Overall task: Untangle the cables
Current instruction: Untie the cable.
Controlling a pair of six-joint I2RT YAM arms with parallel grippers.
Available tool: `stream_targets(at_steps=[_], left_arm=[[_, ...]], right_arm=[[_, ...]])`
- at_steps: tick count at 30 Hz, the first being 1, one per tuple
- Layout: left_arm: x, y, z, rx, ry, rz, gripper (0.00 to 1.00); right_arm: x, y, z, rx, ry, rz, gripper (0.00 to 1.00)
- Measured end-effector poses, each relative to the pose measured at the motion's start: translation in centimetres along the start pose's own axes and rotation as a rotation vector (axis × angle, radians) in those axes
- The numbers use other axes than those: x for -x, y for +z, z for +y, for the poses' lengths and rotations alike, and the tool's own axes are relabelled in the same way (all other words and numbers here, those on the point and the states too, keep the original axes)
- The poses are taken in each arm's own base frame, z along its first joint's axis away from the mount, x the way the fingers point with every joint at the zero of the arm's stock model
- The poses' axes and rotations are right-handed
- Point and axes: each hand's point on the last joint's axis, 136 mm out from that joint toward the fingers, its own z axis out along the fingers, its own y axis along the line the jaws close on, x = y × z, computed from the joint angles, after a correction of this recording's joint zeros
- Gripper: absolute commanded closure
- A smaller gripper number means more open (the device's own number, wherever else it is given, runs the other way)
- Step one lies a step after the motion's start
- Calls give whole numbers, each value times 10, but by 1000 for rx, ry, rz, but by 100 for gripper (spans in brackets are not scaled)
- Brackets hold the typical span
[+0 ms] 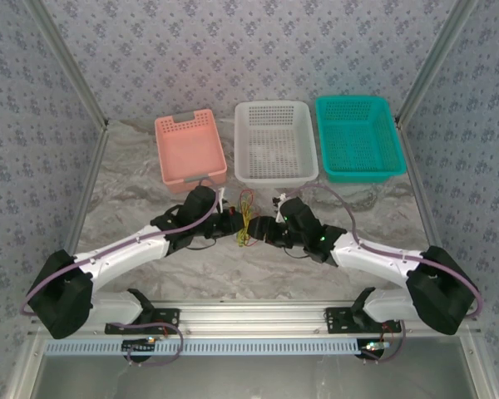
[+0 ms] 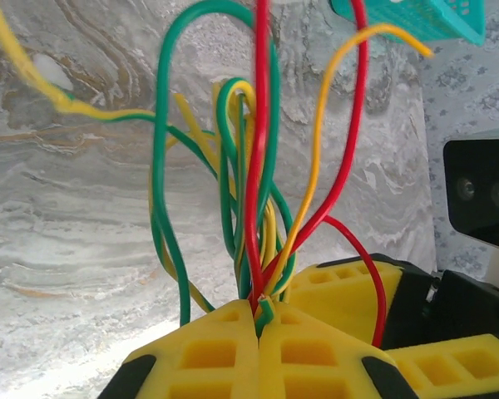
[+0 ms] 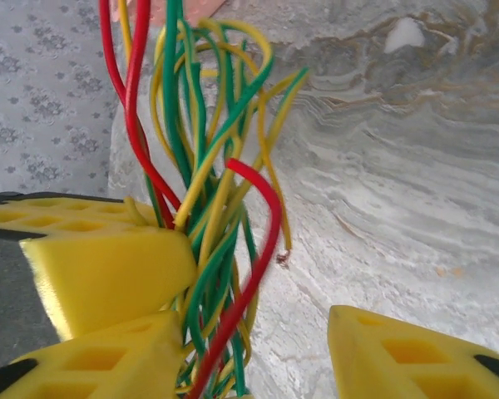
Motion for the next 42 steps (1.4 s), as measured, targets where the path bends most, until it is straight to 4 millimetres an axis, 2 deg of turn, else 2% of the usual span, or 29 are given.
stream_targets(at_steps=[5, 7, 8, 14, 21, 23, 26, 27, 33, 34, 36, 38, 42], left_arm=[[5, 2, 6, 21, -44, -19, 100], [7, 3, 7, 21, -59, -27, 100], [9, 3, 6, 18, -64, -32, 100], [11, 1, 3, 6, -71, -37, 100], [18, -16, -22, -89, -70, -28, 100], [21, -20, -28, -116, -70, -29, 97], [25, -25, -29, -125, -74, -40, 92], [25, -25, -28, -124, -75, -39, 87], [23, -25, -25, -113, -87, -26, 85], [23, -26, -25, -114, -87, -27, 79], [24, -26, -25, -115, -90, -29, 61], [23, -26, -26, -118, -91, -29, 52], [15, -21, -27, -118, -85, -13, 44]], right_arm=[[4, 10, 6, 24, 25, 1, 74], [7, 11, 11, 36, 27, -5, 89], [8, 11, 13, 39, 29, -8, 100], [12, 4, 13, 30, 30, -18, 100], [23, -25, 27, 60, -16, -70, 100], [26, -30, 29, 66, -26, -82, 100], [28, -34, 24, 42, -30, -90, 100], [28, -34, 22, 33, -32, -89, 100], [22, -31, 4, -38, -40, -71, 100], [21, -31, 1, -50, -41, -63, 100], [18, -30, -3, -68, -43, -54, 100], [17, -30, -5, -77, -44, -48, 100], [14, -30, -4, -80, -55, -37, 100]])
